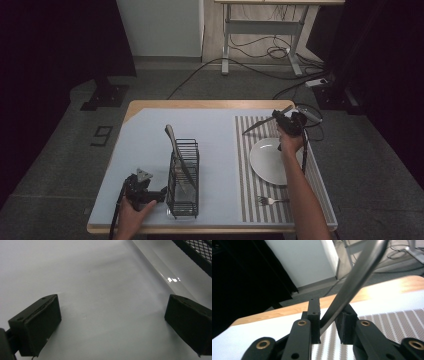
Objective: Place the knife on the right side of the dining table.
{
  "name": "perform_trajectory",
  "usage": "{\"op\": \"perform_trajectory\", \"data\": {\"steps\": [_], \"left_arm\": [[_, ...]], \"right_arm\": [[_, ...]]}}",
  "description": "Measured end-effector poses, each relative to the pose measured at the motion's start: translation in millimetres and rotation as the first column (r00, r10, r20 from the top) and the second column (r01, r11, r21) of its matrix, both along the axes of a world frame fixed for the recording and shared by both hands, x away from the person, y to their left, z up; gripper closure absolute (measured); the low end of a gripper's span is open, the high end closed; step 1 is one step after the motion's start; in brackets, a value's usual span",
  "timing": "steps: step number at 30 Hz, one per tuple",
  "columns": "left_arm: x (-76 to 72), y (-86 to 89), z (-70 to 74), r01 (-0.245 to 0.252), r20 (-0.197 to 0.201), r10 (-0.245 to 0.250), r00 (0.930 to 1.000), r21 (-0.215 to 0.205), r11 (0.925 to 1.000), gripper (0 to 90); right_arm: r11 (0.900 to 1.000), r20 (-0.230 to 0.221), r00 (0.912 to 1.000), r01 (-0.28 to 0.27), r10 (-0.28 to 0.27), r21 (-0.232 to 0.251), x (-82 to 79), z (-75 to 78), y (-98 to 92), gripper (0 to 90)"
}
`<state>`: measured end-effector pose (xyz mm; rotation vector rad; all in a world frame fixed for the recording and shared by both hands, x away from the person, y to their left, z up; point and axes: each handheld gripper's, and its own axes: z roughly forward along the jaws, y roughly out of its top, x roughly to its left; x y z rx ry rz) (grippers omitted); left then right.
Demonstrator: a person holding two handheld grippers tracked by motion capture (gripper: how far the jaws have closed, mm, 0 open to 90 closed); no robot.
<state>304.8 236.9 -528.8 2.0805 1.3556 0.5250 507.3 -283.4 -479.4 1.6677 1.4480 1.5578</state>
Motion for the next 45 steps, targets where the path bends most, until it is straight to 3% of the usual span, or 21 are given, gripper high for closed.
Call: {"op": "perform_trajectory", "data": {"steps": [9, 25, 33, 37, 42, 45], "left_arm": [[0.1, 0.2, 0.0, 0.001, -0.001, -0.001, 1.0, 0.0, 1.0, 0.0], [0.1, 0.2, 0.0, 0.001, -0.002, -0.001, 1.0, 0.0, 1.0, 0.0], [0.1, 0.2, 0.0, 0.001, -0.002, -0.001, 1.0, 0.0, 1.0, 0.0], [0.1, 0.2, 0.0, 0.001, -0.002, -0.001, 1.0, 0.0, 1.0, 0.0], [0.2, 0.2, 0.0, 0.001, -0.002, -0.001, 1.0, -0.001, 1.0, 0.0], [0.2, 0.2, 0.0, 0.001, -0.002, -0.001, 1.0, 0.0, 1.0, 0.0]], "right_arm": [[0.998, -0.058, 0.9977, 0.037, -0.035, 0.043, 3.6, -14.6, -13.4, 71.3], [0.996, -0.153, 0.9862, 0.073, -0.063, 0.056, 7.4, -31.0, -22.9, 65.0], [0.994, -0.194, 0.9773, 0.095, -0.084, 0.05, 10.5, -38.7, -25.1, 61.0], [0.995, -0.204, 0.9747, 0.095, -0.092, 0.004, 11.3, -40.6, -23.8, 57.5], [0.995, -0.208, 0.973, 0.102, -0.1, -0.003, 11.7, -41.0, -23.2, 56.7], [0.994, -0.227, 0.9674, 0.112, -0.112, -0.013, 12.0, -42.5, -23.5, 54.5]]}}
